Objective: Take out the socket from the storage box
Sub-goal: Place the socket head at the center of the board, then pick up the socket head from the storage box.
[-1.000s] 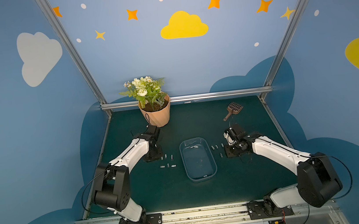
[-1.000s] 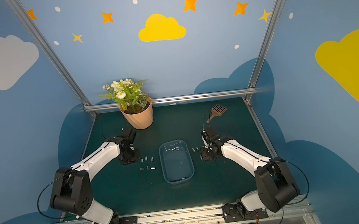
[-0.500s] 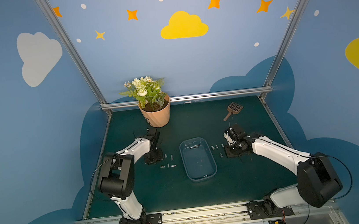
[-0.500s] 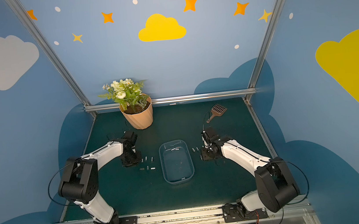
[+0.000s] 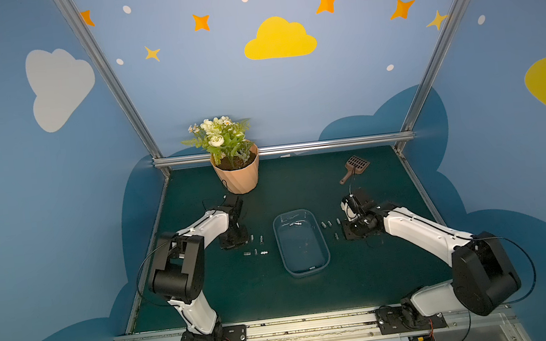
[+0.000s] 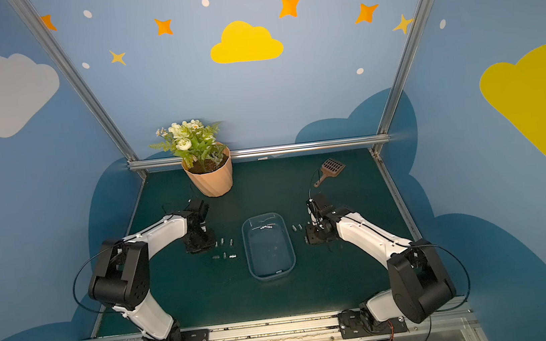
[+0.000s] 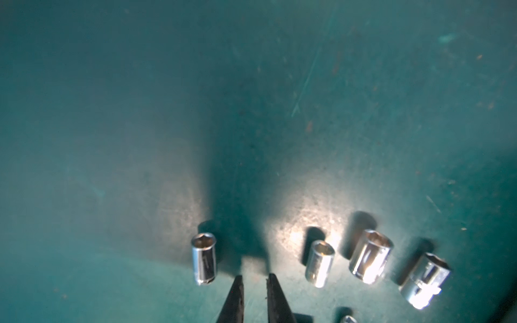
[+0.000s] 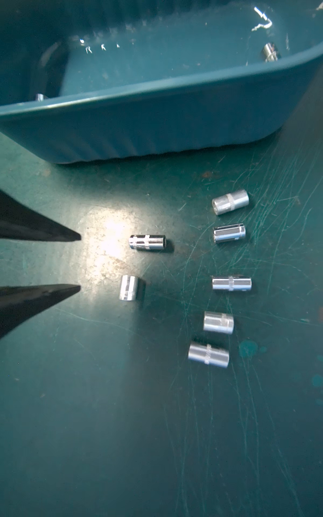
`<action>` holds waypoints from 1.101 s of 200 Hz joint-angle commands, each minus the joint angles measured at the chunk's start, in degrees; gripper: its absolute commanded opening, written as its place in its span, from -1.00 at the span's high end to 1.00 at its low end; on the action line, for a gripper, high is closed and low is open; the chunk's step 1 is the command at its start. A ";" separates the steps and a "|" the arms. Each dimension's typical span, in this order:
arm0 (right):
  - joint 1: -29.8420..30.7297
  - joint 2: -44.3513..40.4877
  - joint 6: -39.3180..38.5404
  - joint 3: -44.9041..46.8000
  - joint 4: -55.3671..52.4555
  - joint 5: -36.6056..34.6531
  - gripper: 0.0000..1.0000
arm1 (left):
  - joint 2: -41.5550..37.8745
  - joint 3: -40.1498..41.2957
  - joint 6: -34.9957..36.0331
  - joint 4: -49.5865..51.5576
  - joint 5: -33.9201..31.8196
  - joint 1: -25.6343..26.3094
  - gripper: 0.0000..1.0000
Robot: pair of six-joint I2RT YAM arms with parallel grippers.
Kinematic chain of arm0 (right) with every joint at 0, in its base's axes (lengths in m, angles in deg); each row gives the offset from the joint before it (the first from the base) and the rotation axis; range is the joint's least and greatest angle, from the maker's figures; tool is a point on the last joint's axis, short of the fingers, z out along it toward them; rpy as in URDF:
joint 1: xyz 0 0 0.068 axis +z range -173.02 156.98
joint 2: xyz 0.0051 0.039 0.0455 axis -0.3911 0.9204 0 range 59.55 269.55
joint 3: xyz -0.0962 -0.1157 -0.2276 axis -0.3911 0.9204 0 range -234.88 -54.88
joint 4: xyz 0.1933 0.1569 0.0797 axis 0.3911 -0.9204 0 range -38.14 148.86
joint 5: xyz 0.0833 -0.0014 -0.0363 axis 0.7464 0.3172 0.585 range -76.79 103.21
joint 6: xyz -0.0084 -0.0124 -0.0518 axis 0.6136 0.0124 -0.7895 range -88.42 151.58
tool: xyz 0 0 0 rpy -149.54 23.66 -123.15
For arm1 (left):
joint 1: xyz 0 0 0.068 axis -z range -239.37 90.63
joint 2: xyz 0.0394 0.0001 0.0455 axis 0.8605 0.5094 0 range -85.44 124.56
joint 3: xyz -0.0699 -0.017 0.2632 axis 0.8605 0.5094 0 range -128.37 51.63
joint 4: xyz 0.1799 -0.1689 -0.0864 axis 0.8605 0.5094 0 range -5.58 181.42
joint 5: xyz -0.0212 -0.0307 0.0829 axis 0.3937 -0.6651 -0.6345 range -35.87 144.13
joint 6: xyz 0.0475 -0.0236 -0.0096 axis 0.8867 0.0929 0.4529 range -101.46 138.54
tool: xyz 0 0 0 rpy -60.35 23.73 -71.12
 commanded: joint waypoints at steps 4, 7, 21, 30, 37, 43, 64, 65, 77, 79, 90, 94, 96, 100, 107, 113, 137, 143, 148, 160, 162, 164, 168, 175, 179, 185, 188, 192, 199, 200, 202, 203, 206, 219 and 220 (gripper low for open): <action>-0.23 -0.53 -0.03 0.52 -0.15 -0.23 0.45 | -2.27 -2.13 1.21 2.18 -1.22 -1.53 0.61; -0.24 -0.53 -0.01 0.53 -0.11 -0.21 0.45 | -2.36 -2.12 1.24 2.20 -1.27 -1.68 0.61; -0.23 -0.63 -0.01 0.53 -0.06 -0.28 0.44 | -2.55 -2.10 1.35 2.29 -1.22 -1.98 0.61; -0.18 -0.62 -0.01 0.53 -0.06 -0.23 0.44 | -2.52 -2.07 1.41 2.29 -1.10 -2.07 0.61; -0.22 -0.58 0.04 0.53 -0.06 -0.17 0.45 | -2.56 -1.91 1.35 2.25 -0.98 -2.07 0.61; -0.22 -0.50 -0.01 0.51 -0.08 -0.17 0.45 | -2.54 -1.80 1.33 2.14 -0.85 -2.02 0.61; -0.23 -0.49 -0.01 0.44 -0.06 -0.09 0.45 | -2.54 -1.43 1.22 2.03 -0.79 -2.10 0.60; -0.23 -0.45 -0.05 0.44 -0.06 -0.06 0.45 | -2.55 -1.40 1.19 2.03 -0.79 -2.13 0.60; -0.24 -0.57 -0.05 0.44 -0.05 -0.06 0.45 | -2.65 -1.36 1.26 2.03 -0.87 -2.17 0.57; -0.24 -0.60 -0.02 0.44 -0.06 -0.11 0.45 | -2.63 -1.36 1.28 2.03 -0.94 -2.14 0.57; -0.22 -0.64 -0.07 0.30 -0.06 0.10 0.45 | -2.62 -1.41 1.42 2.11 -1.05 -2.12 0.54; -0.30 -0.58 -0.08 0.27 -0.06 0.14 0.45 | -2.64 -1.44 1.43 2.11 -1.18 -2.16 0.53; -0.31 -0.60 -0.05 0.27 -0.04 0.14 0.45 | -2.63 -1.47 1.43 2.11 -1.21 -2.20 0.53; -0.26 -0.54 -0.21 0.19 -0.06 0.33 0.45 | -2.65 -1.51 1.48 2.11 -1.22 -2.25 0.52; -0.22 -0.44 -0.36 -0.03 -0.17 0.57 0.45 | -2.67 -1.52 1.53 2.19 -1.23 -2.34 0.51; -0.17 -0.35 -0.60 -0.20 -0.39 0.74 0.45 | -2.65 -1.61 1.53 2.20 -1.22 -2.43 0.51; 0.27 -0.26 -1.80 -1.83 -1.48 1.02 0.45 | -3.27 -1.71 1.53 2.29 -1.05 -2.54 0.50; 0.43 -0.37 -2.07 -2.36 -1.68 1.02 0.44 | -3.33 -1.71 1.57 2.35 -1.05 -2.61 0.49; 0.67 -0.46 -2.29 -2.77 -1.85 0.98 0.45 | -3.59 -1.60 1.52 2.38 -1.05 -2.60 0.49; 1.15 -0.44 -2.70 -3.81 -2.24 1.11 0.45 | -3.85 -1.58 1.65 2.38 -0.81 -2.62 0.45; 1.34 -0.46 -2.74 -4.00 -2.23 1.11 0.45 | -3.87 -1.62 1.75 2.38 -0.73 -2.61 0.43; 1.39 -0.40 -2.80 -4.29 -2.32 1.06 0.45 | -3.81 -1.62 1.82 2.38 -0.59 -2.62 0.42; 1.64 -0.35 -2.91 -4.64 -2.42 1.07 0.45 | -3.68 -1.67 2.12 2.42 -0.40 -2.60 0.39; 1.97 -0.22 -3.09 -5.35 -2.69 1.02 0.45 | -3.50 -1.76 2.26 2.70 -0.17 -2.64 0.37; 2.24 -0.11 -3.24 -5.79 -2.82 1.02 0.45 | -3.37 -1.80 2.27 2.96 -0.21 -2.63 0.36; 2.62 0.13 -3.50 -6.47 -3.04 1.02 0.45 | -3.27 -1.79 2.27 3.16 -0.26 -2.61 0.35; 2.88 0.18 -3.64 -6.79 -3.21 0.93 0.45 | -3.27 -1.74 2.29 3.19 -0.34 -2.51 0.35; 3.19 0.43 -3.84 -7.40 -3.31 0.92 0.45 | -3.30 -1.65 2.20 3.25 -0.30 -2.60 0.35; 3.80 0.72 -4.30 -8.39 -3.70 0.72 0.45 | -3.65 -1.37 1.99 3.15 -0.35 -2.60 0.34; 3.85 0.80 -4.40 -8.50 -3.73 0.70 0.45 | -3.72 -1.32 1.97 3.16 -0.35 -2.60 0.34; 4.08 0.90 -4.57 -8.78 -3.81 0.61 0.45 | -3.86 -1.16 1.90 3.10 -0.35 -2.65 0.34; 4.20 0.98 -4.71 -8.91 -3.87 0.51 0.45 | -3.96 -1.13 1.89 3.09 -0.35 -2.62 0.34; 4.55 1.16 -4.89 -9.44 -4.00 0.37 0.45 | -4.23 -1.10 1.80 3.00 -0.30 -2.60 0.34; 5.88 1.96 -6.08 -11.76 -4.53 -0.29 0.44 | -5.29 -0.79 1.64 2.82 -0.26 -2.61 0.33; 5.98 1.99 -6.21 -11.94 -4.58 -0.29 0.44 | -5.33 -0.77 1.63 2.82 -0.30 -2.61 0.33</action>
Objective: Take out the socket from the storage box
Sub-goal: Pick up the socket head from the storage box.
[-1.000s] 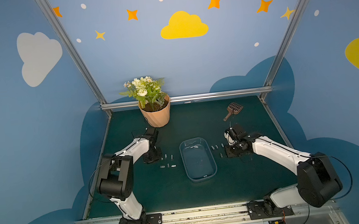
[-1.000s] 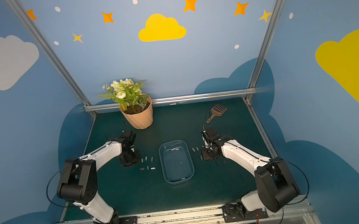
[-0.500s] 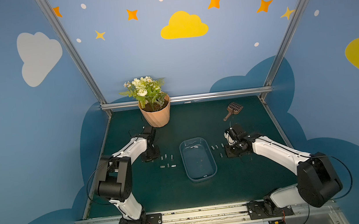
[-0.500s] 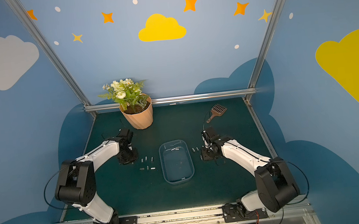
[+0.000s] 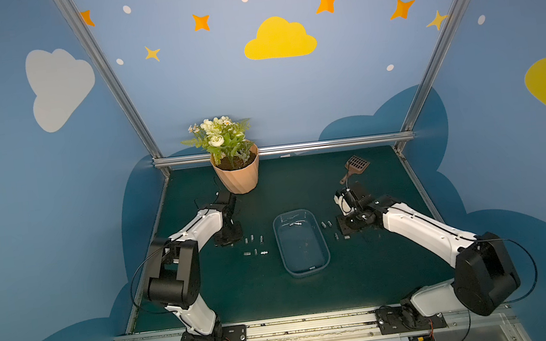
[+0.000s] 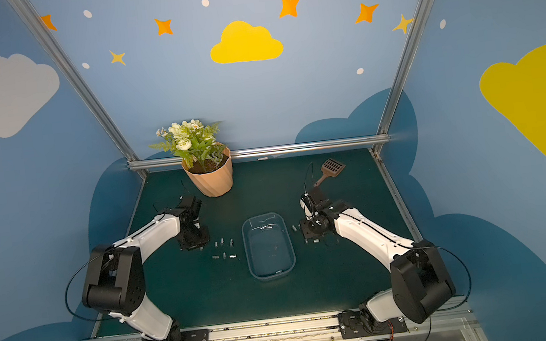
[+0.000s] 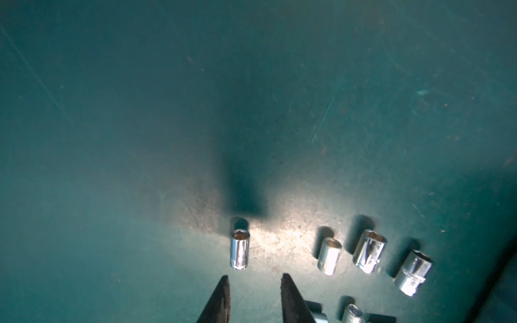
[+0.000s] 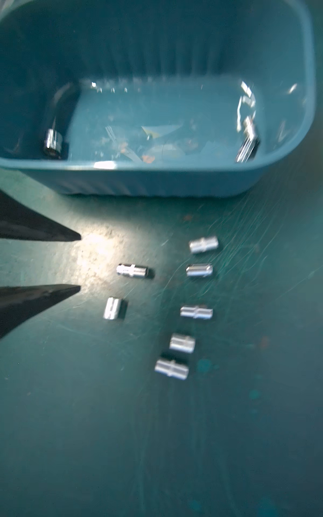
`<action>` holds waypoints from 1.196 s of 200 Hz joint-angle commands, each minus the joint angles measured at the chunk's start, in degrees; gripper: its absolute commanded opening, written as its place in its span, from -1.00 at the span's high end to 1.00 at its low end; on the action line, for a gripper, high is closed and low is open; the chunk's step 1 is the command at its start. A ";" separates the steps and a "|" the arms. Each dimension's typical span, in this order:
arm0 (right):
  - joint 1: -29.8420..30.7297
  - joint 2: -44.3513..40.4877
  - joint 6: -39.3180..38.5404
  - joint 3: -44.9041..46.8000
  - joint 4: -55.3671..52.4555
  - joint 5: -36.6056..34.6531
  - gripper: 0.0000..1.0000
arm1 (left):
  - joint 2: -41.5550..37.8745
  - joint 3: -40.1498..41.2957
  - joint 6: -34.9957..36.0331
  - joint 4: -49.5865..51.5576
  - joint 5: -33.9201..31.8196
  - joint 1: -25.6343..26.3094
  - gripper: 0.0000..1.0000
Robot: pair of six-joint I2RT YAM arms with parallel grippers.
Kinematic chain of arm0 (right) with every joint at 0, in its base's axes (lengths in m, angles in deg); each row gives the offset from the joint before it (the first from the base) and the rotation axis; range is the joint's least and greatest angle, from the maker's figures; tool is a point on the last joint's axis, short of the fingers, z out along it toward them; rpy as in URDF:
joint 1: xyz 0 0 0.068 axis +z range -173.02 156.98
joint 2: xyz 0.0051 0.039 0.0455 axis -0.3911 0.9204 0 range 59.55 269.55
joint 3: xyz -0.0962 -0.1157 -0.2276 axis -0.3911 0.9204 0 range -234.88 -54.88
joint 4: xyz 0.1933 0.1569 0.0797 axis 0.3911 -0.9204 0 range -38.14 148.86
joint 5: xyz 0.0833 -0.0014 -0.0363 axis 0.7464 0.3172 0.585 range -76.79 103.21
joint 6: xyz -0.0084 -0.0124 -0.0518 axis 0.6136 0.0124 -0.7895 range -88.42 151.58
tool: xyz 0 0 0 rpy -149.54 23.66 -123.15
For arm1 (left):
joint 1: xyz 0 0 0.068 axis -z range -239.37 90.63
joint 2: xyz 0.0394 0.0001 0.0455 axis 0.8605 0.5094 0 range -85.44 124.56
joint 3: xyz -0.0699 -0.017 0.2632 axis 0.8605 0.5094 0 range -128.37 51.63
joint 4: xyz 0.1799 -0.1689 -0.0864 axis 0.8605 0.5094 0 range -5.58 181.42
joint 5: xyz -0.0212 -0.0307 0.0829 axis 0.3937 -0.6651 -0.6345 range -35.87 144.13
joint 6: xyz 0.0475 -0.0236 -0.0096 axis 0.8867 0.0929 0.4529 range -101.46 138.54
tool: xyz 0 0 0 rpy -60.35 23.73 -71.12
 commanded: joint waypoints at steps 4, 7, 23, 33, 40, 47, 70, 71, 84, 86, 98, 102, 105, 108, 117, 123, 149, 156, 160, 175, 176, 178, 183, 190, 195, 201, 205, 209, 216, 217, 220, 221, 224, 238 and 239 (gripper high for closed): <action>2.52 1.89 -3.06 -4.98 -2.74 -0.97 0.45 | -3.12 0.43 0.17 1.37 0.40 -0.25 0.33; 2.85 2.20 -3.26 -5.57 -2.87 -1.08 0.45 | -3.36 0.37 0.13 1.42 0.40 -0.25 0.33; 4.14 4.06 -4.40 -8.25 -3.01 -1.35 0.45 | -4.36 0.13 0.13 1.70 0.02 -0.24 0.31; 4.97 5.54 -4.77 -9.89 -2.97 -1.22 0.45 | -4.87 0.09 0.12 1.81 -0.38 -0.24 0.28; 5.50 6.65 -5.03 -10.96 -2.93 -1.24 0.45 | -4.97 0.11 0.21 1.81 -0.92 -0.24 0.25; 5.97 7.81 -5.30 -12.04 -2.93 -1.18 0.45 | -4.97 0.08 0.22 1.89 -1.37 -0.33 0.23; 7.65 11.84 -6.21 -15.05 -2.75 -0.99 0.45 | -4.35 0.14 0.60 1.66 -1.50 -1.09 0.22; 7.67 12.02 -6.27 -15.17 -2.75 -0.97 0.45 | -4.29 0.16 0.58 1.65 -1.48 -1.19 0.22; 8.33 14.44 -6.80 -16.73 -2.60 -1.01 0.45 | -3.49 0.10 0.54 1.46 -0.81 -1.69 0.21; 8.40 14.83 -6.84 -17.01 -2.58 -1.06 0.46 | -3.34 0.10 0.49 1.40 -0.72 -1.77 0.21; 8.81 16.94 -7.19 -18.29 -2.53 -1.13 0.46 | -2.75 0.07 0.54 1.33 -0.18 -1.90 0.21; 8.95 17.80 -7.29 -18.72 -2.57 -1.31 0.46 | -2.62 0.11 0.40 1.24 0.01 -1.90 0.22; 8.97 18.35 -7.41 -19.00 -2.59 -1.49 0.46 | -2.56 0.21 0.40 1.16 0.08 -1.91 0.22; 9.08 18.92 -7.45 -19.29 -2.58 -1.71 0.47 | -2.62 0.25 0.39 1.07 0.19 -1.87 0.22; 9.34 20.59 -7.72 -20.12 -2.52 -2.10 0.47 | -2.72 0.52 0.43 0.85 0.31 -1.90 0.21; 9.52 21.68 -7.72 -20.78 -2.51 -2.30 0.47 | -2.81 0.54 0.39 0.76 0.39 -1.90 0.21; 10.14 25.63 -7.99 -23.08 -1.73 -2.45 0.48 | -3.17 1.02 0.17 0.76 0.97 -1.92 0.21; 10.35 26.47 -8.08 -23.53 -1.38 -2.38 0.48 | -3.26 1.23 0.08 0.68 1.10 -1.91 0.21; 10.54 26.98 -8.18 -23.92 -1.21 -2.36 0.48 | -3.41 1.32 0.04 0.63 1.17 -1.89 0.21; 10.91 29.18 -8.42 -25.57 -1.17 -2.36 0.48 | -3.74 1.71 -0.10 0.42 1.51 -1.95 0.21; 10.93 29.35 -8.43 -25.70 -1.17 -2.32 0.48 | -3.76 1.70 -0.16 0.41 1.51 -1.93 0.21; 10.94 29.62 -8.53 -25.89 -1.15 -2.33 0.48 | -3.78 1.71 -0.21 0.41 1.58 -1.92 0.21; 11.00 30.37 -8.66 -26.65 -1.33 -2.37 0.48 | -3.78 1.69 -0.16 0.41 1.77 -1.91 0.21; 11.19 31.47 -8.88 -27.41 -1.48 -2.48 0.48 | -3.86 1.77 -0.30 0.41 2.05 -1.91 0.21; 11.29 32.28 -9.02 -27.94 -1.58 -2.68 0.48 | -3.96 1.82 -0.39 0.41 2.28 -1.91 0.21; 11.45 33.09 -9.14 -28.56 -1.65 -2.84 0.48 | -3.98 1.94 -0.52 0.26 2.56 -1.91 0.21; 11.47 33.59 -9.34 -28.91 -1.67 -2.95 0.48 | -4.13 2.01 -0.60 0.17 2.78 -1.87 0.20; 11.53 34.04 -9.44 -29.19 -1.53 -3.06 0.48 | -4.17 2.08 -0.73 0.00 3.10 -1.91 0.20; 11.60 34.67 -9.58 -29.76 -1.37 -3.36 0.48 | -4.35 2.26 -0.96 -0.18 3.65 -1.91 0.20; 11.62 34.77 -9.58 -29.82 -1.36 -3.39 0.48 | -4.38 2.24 -1.03 -0.20 3.69 -1.91 0.20; 11.64 35.18 -9.65 -30.13 -1.27 -3.41 0.48 | -4.42 2.29 -1.16 -0.27 3.92 -1.91 0.20; 11.65 35.29 -9.66 -30.22 -1.22 -3.41 0.48 | -4.45 2.30 -1.27 -0.28 3.96 -1.91 0.20; 11.65 35.45 -9.79 -30.45 -1.13 -3.47 0.48 | -4.51 2.42 -1.41 -0.36 4.16 -1.91 0.20; 11.73 37.10 -10.26 -31.61 -0.84 -4.18 0.48 | -4.83 2.78 -2.06 -1.24 5.27 -1.87 0.20; 11.69 37.22 -10.27 -31.75 -0.87 -4.23 0.48 | -4.84 2.80 -2.11 -1.34 5.29 -1.89 0.20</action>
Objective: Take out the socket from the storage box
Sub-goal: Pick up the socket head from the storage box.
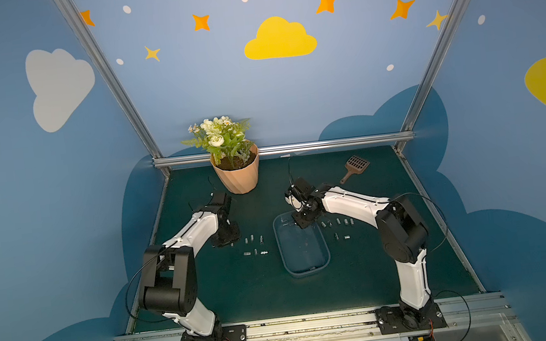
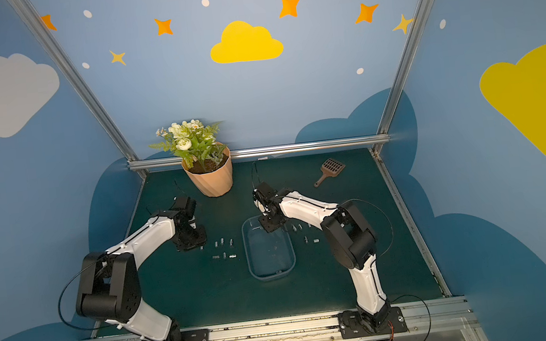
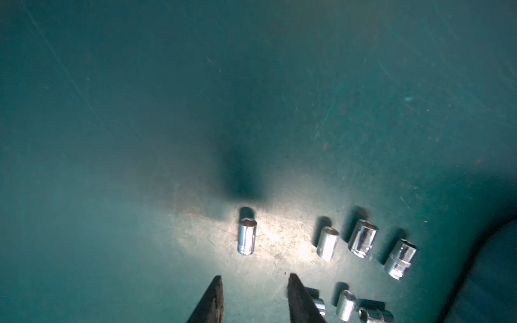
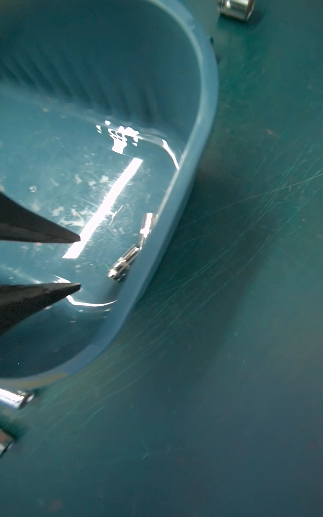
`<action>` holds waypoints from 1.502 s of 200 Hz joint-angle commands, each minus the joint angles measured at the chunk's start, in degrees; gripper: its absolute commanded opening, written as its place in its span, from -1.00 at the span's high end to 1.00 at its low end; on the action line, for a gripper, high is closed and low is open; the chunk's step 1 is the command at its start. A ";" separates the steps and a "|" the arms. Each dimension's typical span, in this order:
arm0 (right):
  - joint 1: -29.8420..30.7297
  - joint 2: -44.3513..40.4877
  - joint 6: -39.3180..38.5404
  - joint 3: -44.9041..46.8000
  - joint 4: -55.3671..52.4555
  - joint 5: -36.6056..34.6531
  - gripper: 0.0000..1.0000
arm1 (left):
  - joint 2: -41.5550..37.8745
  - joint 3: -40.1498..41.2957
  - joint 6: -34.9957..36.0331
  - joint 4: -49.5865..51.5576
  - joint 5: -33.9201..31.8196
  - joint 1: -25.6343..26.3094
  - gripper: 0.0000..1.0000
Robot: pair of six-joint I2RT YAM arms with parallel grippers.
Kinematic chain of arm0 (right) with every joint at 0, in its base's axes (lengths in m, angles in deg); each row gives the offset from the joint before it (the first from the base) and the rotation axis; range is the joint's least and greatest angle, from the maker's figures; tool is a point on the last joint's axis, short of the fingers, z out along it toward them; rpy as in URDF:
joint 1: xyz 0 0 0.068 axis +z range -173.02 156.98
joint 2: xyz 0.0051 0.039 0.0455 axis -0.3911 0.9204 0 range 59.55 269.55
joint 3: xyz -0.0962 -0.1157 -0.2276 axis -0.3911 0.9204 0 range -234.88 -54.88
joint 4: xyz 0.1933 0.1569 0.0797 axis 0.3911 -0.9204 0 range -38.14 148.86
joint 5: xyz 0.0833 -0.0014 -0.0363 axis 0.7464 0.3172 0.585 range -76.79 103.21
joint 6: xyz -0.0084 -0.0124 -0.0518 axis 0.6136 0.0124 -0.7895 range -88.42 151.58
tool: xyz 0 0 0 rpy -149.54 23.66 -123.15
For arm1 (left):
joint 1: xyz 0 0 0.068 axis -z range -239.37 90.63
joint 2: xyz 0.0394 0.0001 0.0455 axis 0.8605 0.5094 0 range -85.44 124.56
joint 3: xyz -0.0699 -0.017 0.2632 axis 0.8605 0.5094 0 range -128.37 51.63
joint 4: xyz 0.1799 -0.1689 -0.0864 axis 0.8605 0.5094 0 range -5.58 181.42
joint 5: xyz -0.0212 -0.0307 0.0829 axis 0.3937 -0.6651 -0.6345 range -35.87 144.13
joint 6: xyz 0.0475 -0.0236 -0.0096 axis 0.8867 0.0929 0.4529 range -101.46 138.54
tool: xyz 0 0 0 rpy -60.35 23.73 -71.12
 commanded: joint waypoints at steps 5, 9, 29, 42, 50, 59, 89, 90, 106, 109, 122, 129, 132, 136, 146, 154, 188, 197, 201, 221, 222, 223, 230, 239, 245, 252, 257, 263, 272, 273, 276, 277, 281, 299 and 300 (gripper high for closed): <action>0.39 2.72 -1.51 -3.05 -0.14 -1.73 0.48 | -1.69 1.09 -1.57 -1.04 2.92 -0.14 0.20; 0.37 3.16 -1.75 -3.36 -0.27 -1.86 0.48 | -1.68 1.08 -1.66 -1.19 3.13 -0.07 0.20; 0.34 4.63 -2.68 -4.18 -0.63 -2.44 0.47 | -1.75 1.21 -1.70 -1.24 3.29 0.04 0.19; 0.39 5.25 -3.02 -4.22 -0.62 -2.80 0.46 | -1.87 1.57 -1.63 -1.24 3.27 0.04 0.19; 0.39 5.48 -3.05 -4.06 -0.54 -2.79 0.46 | -2.04 1.84 -1.58 -1.24 3.25 0.04 0.19; 0.37 5.82 -3.06 -3.97 -0.32 -2.81 0.45 | -2.15 2.26 -1.68 -1.31 3.17 0.01 0.18; 0.37 6.76 -2.89 -3.48 0.33 -2.82 0.45 | -2.57 3.34 -1.81 -1.57 3.15 0.04 0.18; 0.38 6.79 -2.89 -3.52 0.33 -2.82 0.45 | -2.62 3.40 -1.77 -1.63 3.16 0.04 0.17; 0.46 6.98 -2.82 -3.34 0.83 -2.43 0.45 | -2.83 3.70 -1.79 -1.60 3.16 0.04 0.17; 0.43 6.99 -2.80 -3.35 0.94 -2.27 0.45 | -2.79 3.71 -1.80 -1.60 3.16 0.06 0.17; 0.48 7.09 -2.95 -2.96 1.60 -1.49 0.45 | -2.87 3.72 -1.90 -1.60 3.24 0.05 0.17; 0.56 7.02 -3.05 -2.78 1.96 -1.01 0.45 | -2.94 3.72 -1.85 -1.60 3.20 0.04 0.16; 0.57 7.06 -3.15 -2.65 2.05 -0.81 0.45 | -2.87 3.70 -1.85 -1.60 3.24 0.05 0.16; 0.56 7.04 -3.19 -2.52 2.22 -0.59 0.46 | -2.93 3.67 -1.83 -1.60 3.25 0.05 0.16; 0.60 7.09 -3.30 -2.26 2.46 0.03 0.47 | -3.03 3.72 -1.83 -1.60 3.25 0.05 0.16; 0.71 7.09 -3.53 -1.95 2.69 0.40 0.49 | -3.08 3.67 -1.96 -1.60 3.25 0.05 0.16; 0.75 6.70 -3.76 -0.51 3.46 1.57 0.58 | -3.06 3.81 -2.06 -1.60 3.32 0.14 0.16; 0.82 6.57 -3.77 -0.20 3.61 1.83 0.61 | -3.12 3.80 -2.14 -1.60 3.33 0.13 0.16; 0.81 6.59 -3.76 0.07 3.67 1.89 0.62 | -3.15 3.80 -2.15 -1.60 3.33 0.12 0.16; 0.78 6.40 -3.50 0.78 3.77 2.08 0.70 | -3.12 3.88 -2.15 -1.60 3.33 0.16 0.16; 0.76 6.39 -3.50 0.81 3.77 2.09 0.70 | -3.12 3.89 -2.11 -1.60 3.33 0.14 0.16; 0.80 6.39 -3.50 0.83 3.77 2.10 0.70 | -3.12 3.89 -2.10 -1.60 3.33 0.13 0.16; 0.79 6.35 -3.33 1.01 3.79 2.13 0.72 | -3.07 3.89 -2.09 -1.60 3.31 0.12 0.16; 0.76 6.08 -3.07 1.42 3.85 2.35 0.75 | -3.20 3.86 -2.08 -1.60 3.25 0.19 0.16; 0.77 5.82 -2.94 1.69 3.90 2.42 0.77 | -3.19 3.88 -2.03 -1.60 3.25 0.13 0.16; 0.76 5.48 -2.75 2.01 3.86 2.54 0.79 | -3.23 3.76 -2.05 -1.52 3.25 0.17 0.16; 0.78 5.18 -2.64 2.27 3.81 2.55 0.79 | -3.29 3.80 -2.05 -1.51 3.25 0.13 0.16; 0.77 4.59 -2.53 2.55 3.81 2.60 0.80 | -3.37 3.80 -2.07 -1.51 3.25 0.12 0.16; 0.80 3.68 -2.29 3.05 3.77 2.54 0.81 | -3.38 3.80 -2.07 -1.51 3.25 0.08 0.16; 0.81 3.54 -2.28 3.13 3.73 2.54 0.81 | -3.38 3.80 -2.03 -1.51 3.25 0.10 0.16; 0.78 3.23 -2.23 3.35 3.69 2.50 0.81 | -3.45 3.80 -2.07 -1.51 3.25 0.12 0.16; 0.81 3.09 -2.20 3.41 3.64 2.48 0.81 | -3.46 3.80 -2.07 -1.46 3.25 0.12 0.16; 0.82 2.53 -2.19 3.62 3.61 2.46 0.82 | -3.45 3.80 -2.00 -1.42 3.25 0.12 0.16; 0.78 -0.24 -1.92 4.78 3.18 2.37 0.84 | -3.56 3.84 -2.00 -1.42 3.25 0.17 0.16; 0.76 -0.31 -1.92 4.83 3.16 2.32 0.84 | -3.51 3.87 -1.99 -1.37 3.25 0.15 0.16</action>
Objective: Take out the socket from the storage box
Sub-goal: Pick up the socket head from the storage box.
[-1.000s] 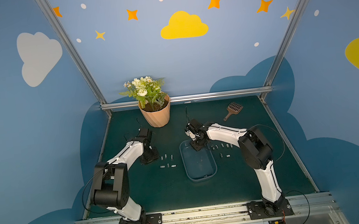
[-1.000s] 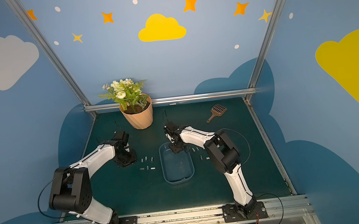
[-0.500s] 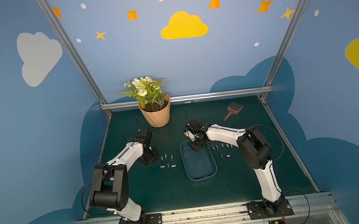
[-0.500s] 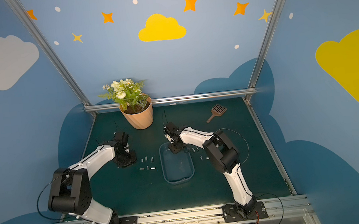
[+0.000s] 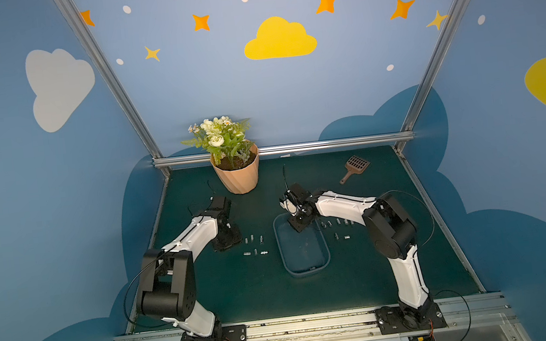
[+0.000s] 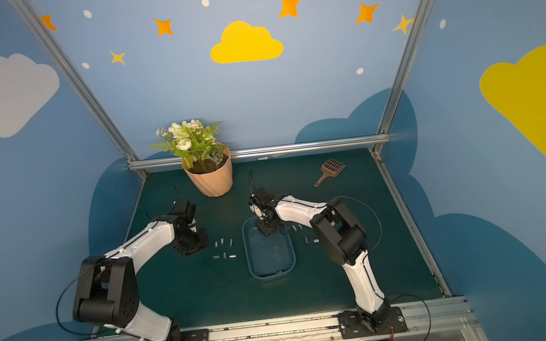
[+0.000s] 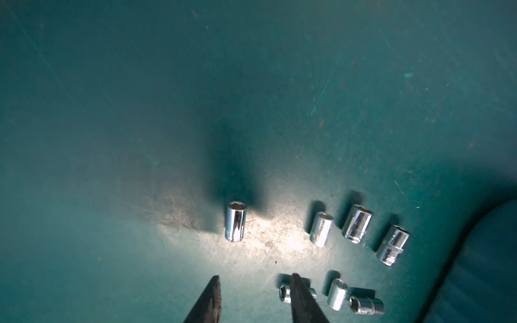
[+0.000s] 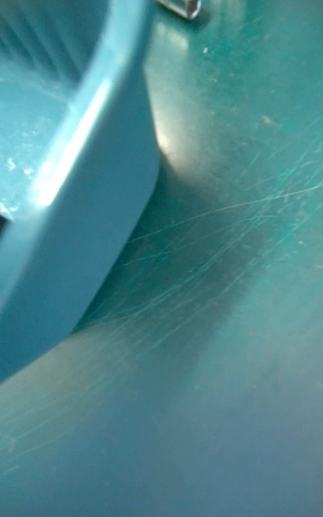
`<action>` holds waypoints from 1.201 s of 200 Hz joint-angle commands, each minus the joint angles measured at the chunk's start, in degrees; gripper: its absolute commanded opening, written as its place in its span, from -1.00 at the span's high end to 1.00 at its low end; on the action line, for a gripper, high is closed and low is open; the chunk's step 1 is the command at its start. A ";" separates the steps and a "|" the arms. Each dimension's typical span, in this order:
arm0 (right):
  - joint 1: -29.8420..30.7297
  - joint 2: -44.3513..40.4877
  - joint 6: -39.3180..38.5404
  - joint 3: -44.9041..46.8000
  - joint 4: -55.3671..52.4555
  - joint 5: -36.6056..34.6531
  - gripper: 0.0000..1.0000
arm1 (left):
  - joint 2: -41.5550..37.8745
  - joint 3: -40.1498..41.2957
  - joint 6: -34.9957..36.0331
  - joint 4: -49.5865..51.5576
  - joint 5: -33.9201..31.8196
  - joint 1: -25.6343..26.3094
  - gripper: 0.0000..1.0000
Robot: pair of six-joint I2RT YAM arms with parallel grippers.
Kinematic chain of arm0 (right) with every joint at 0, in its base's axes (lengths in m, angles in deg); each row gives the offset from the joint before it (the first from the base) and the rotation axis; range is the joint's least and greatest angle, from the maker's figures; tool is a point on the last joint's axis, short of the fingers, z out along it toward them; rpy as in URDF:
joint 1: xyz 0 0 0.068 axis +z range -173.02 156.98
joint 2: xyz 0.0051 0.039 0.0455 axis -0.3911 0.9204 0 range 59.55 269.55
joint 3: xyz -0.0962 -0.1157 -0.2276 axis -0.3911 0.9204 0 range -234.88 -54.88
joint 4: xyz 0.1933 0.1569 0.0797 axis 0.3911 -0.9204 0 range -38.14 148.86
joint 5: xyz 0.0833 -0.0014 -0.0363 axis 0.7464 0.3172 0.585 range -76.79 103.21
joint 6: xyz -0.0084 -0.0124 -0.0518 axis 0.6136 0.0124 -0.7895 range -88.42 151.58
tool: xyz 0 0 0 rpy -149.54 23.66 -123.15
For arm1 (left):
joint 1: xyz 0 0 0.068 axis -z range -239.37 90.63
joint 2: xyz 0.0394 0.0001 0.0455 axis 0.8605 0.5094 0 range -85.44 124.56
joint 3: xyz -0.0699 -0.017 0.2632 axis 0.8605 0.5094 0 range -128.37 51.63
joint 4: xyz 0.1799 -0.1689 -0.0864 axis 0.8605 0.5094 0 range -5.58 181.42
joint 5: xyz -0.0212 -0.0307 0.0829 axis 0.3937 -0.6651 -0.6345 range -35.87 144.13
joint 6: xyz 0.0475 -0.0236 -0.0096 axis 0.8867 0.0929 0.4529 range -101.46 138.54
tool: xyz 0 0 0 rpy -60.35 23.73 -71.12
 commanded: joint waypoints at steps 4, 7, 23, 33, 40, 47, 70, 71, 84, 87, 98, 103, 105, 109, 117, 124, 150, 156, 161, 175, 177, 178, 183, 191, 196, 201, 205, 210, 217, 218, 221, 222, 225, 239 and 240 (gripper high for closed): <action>0.20 -4.21 0.92 2.62 -3.44 0.30 0.84 | -1.72 0.49 -0.20 0.33 0.62 0.10 0.16; 0.18 -4.70 0.92 2.81 -3.51 0.28 0.84 | -1.68 0.42 -0.15 0.41 0.60 0.07 0.16; 0.20 -7.51 0.98 3.72 -3.62 0.10 0.85 | -2.04 0.44 -0.06 0.50 0.49 0.23 0.16; 0.26 -8.96 1.06 4.07 -3.62 -0.10 0.85 | -2.23 0.43 -0.13 0.68 0.40 0.32 0.16; 0.13 -9.85 1.15 4.19 -3.80 -0.01 0.85 | -2.27 0.35 -0.03 0.83 0.40 0.40 0.16; 0.10 -10.58 1.27 4.19 -4.25 0.01 0.85 | -2.47 0.29 0.02 0.98 0.46 0.49 0.16; -0.17 -13.03 1.62 4.06 -5.35 0.09 0.85 | -2.91 0.06 0.05 1.21 0.58 1.10 0.15; -0.17 -13.12 1.62 4.04 -5.41 0.10 0.85 | -2.89 0.03 0.09 1.21 0.58 1.06 0.15; -0.59 -14.61 2.22 4.34 -5.91 0.01 0.85 | -2.87 -0.30 0.11 1.38 0.58 1.35 0.15; -0.73 -14.96 2.32 4.53 -5.97 0.01 0.85 | -2.86 -0.41 0.09 1.46 0.58 1.41 0.15; -1.44 -16.36 2.70 5.10 -6.34 -0.03 0.85 | -2.83 -0.81 0.08 1.64 0.58 1.62 0.15; -1.85 -17.13 2.90 5.60 -6.41 -0.07 0.85 | -2.65 -1.05 0.13 1.72 0.58 1.71 0.15; -2.02 -17.45 2.94 5.80 -6.45 -0.19 0.85 | -2.62 -1.16 0.20 1.78 0.58 1.72 0.15; -2.36 -18.05 3.07 6.26 -6.44 -0.18 0.85 | -2.54 -1.39 0.17 1.86 0.58 1.80 0.15; -3.11 -19.46 3.27 7.13 -6.57 -0.43 0.85 | -2.37 -1.71 0.25 1.99 0.58 1.98 0.15; -4.04 -20.69 3.46 8.04 -6.68 -0.61 0.85 | -2.26 -2.01 0.26 2.04 0.58 2.08 0.15; -7.74 -25.86 4.31 12.35 -6.70 -1.02 0.84 | -1.58 -2.70 0.09 2.09 0.67 2.50 0.15; -8.66 -27.08 4.44 13.47 -6.68 -1.18 0.84 | -1.51 -2.86 0.00 2.00 0.71 2.59 0.14; -9.43 -28.00 4.57 14.42 -6.67 -1.26 0.83 | -1.29 -2.97 0.00 2.00 0.69 2.77 0.15; -11.58 -30.45 4.83 17.25 -6.61 -1.57 0.83 | -1.05 -3.16 -0.18 1.92 0.70 3.11 0.15; -11.90 -30.69 4.98 17.72 -6.57 -1.62 0.83 | -1.01 -3.16 -0.21 1.91 0.68 3.11 0.15; -12.11 -30.74 5.02 17.90 -6.50 -1.64 0.83 | -1.01 -3.17 -0.17 1.91 0.67 3.16 0.15; -12.91 -31.53 5.23 18.98 -6.53 -1.62 0.82 | -0.92 -3.17 -0.20 1.85 0.67 3.29 0.15; -14.24 -32.45 5.47 20.78 -6.19 -1.65 0.82 | -0.85 -3.17 -0.31 1.77 0.71 3.43 0.15; -14.99 -33.03 5.70 21.97 -5.82 -1.62 0.82 | -0.82 -3.17 -0.34 1.69 0.67 3.56 0.14; -15.64 -33.47 5.90 23.26 -5.36 -1.66 0.82 | -0.84 -3.17 -0.43 1.65 0.67 3.71 0.15; -16.43 -33.67 6.06 24.20 -4.99 -1.52 0.82 | -0.77 -3.11 -0.45 1.60 0.73 3.71 0.15; -17.27 -33.96 6.27 25.34 -4.50 -1.29 0.82 | -0.65 -3.07 -0.40 1.56 0.75 3.83 0.15; -18.38 -34.10 6.54 26.79 -4.04 -0.88 0.82 | -0.56 -3.11 -0.53 1.47 0.83 3.92 0.14; -18.59 -34.08 6.59 26.96 -4.01 -0.83 0.82 | -0.53 -3.14 -0.50 1.47 0.84 3.97 0.14; -18.93 -34.05 6.82 27.49 -3.84 -0.72 0.82 | -0.53 -3.15 -0.51 1.47 0.84 4.03 0.14; -19.13 -34.05 6.86 27.66 -3.77 -0.66 0.82 | -0.51 -3.16 -0.50 1.47 0.84 4.07 0.14; -19.58 -34.07 7.03 28.19 -3.60 -0.55 0.82 | -0.46 -3.16 -0.48 1.52 0.84 4.07 0.14; -21.36 -33.59 7.66 30.18 -2.72 0.14 0.82 | -0.40 -3.17 -0.61 1.47 0.84 4.35 0.15; -21.49 -33.51 7.67 30.29 -2.64 0.21 0.82 | -0.41 -3.17 -0.59 1.47 0.84 4.36 0.15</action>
